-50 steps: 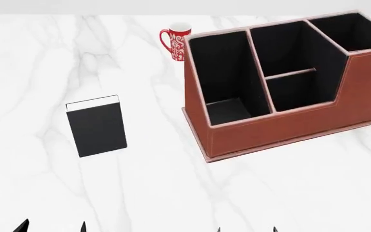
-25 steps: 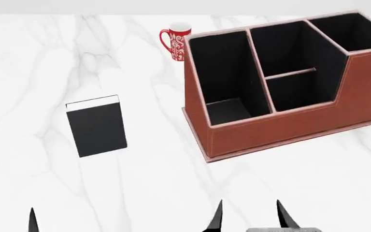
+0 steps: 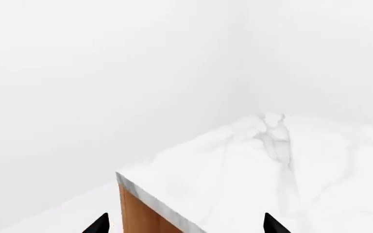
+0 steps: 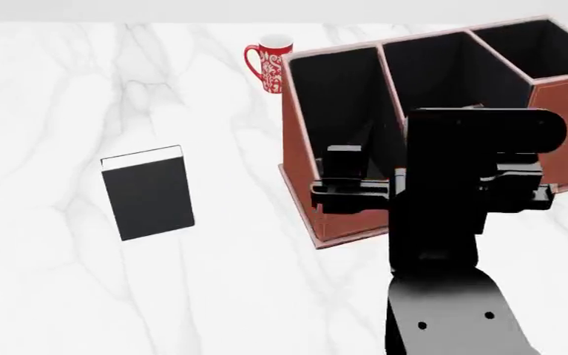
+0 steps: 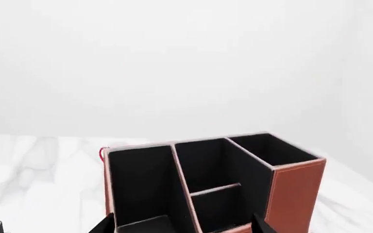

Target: Pick up the book and place it in the right compartment of the caddy.

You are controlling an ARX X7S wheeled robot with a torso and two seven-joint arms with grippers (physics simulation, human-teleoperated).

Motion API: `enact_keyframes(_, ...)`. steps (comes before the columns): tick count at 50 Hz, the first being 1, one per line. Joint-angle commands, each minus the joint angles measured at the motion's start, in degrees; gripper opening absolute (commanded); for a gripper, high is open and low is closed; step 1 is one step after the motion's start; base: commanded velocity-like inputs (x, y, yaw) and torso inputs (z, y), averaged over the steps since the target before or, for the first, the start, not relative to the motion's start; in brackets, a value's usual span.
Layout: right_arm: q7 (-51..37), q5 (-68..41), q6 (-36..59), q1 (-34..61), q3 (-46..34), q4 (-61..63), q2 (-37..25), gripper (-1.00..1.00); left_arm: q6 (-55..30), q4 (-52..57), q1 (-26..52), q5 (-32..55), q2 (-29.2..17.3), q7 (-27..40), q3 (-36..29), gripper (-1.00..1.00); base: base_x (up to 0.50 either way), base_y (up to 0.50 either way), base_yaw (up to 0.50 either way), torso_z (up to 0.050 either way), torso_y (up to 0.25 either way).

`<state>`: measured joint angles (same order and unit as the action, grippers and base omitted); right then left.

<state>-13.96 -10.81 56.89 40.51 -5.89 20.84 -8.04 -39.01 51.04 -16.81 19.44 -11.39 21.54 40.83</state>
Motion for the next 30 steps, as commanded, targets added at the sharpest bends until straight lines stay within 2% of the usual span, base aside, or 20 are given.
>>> enact_keyframes(1, -0.9, 0.6, 8.3, 13.3, 0.3, -3.9, 1.9, 1.0, -2.3, 7.0, -5.6, 5.7, 2.0, -1.4, 16.1, 1.0, 0.0, 0.0, 0.0, 0.0, 0.0)
enact_keyframes(6, -1.4, 0.5, 7.5, 14.7, 0.0, -3.3, 2.2, 1.0, -1.7, 7.1, -6.4, 7.0, 2.4, -1.4, 18.3, 1.0, 0.08, 0.0, 0.0, 0.0, 0.0)
enact_keyframes(16, -1.1, -1.2, 10.6, 17.3, 0.5, -4.1, 2.5, 1.0, -1.1, 7.2, -6.7, 8.2, 2.3, -0.8, 19.0, 1.0, 0.5, 0.0, 0.0, 0.0, 0.0)
enact_keyframes(30, -1.0, -2.9, 12.6, 18.3, 0.1, -3.2, 2.7, 1.0, 1.2, 5.6, -7.4, 6.9, 2.5, -0.6, 16.6, 1.0, 0.5, 0.0, 0.0, 0.0, 0.0)
